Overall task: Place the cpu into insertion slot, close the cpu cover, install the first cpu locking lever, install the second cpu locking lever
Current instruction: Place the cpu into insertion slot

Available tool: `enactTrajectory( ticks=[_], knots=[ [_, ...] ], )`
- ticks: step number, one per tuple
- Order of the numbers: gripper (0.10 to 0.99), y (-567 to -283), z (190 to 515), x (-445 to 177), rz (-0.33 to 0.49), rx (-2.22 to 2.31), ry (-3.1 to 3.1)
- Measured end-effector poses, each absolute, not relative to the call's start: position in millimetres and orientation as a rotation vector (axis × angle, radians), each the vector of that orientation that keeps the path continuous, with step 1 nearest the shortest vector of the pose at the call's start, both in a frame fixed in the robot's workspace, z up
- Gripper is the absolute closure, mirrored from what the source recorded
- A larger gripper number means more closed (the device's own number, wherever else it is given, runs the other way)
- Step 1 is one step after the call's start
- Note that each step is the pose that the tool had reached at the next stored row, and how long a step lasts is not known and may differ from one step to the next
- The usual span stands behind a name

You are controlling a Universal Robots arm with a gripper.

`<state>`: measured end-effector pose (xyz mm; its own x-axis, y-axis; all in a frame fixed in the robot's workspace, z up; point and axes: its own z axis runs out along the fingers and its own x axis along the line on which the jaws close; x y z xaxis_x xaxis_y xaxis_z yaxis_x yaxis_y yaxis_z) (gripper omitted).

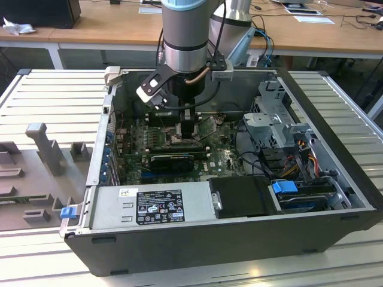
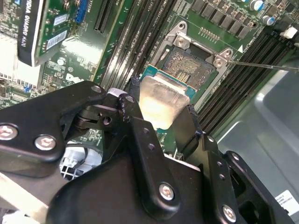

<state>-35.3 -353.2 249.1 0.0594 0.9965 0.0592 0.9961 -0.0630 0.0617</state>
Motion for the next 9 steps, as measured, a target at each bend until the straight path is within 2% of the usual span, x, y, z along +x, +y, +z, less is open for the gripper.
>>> enactTrajectory(
  ticks=[9],
  knots=[
    [0.561,-349.2,241.3,-35.3,0.149,2.275,2.170]
  ],
)
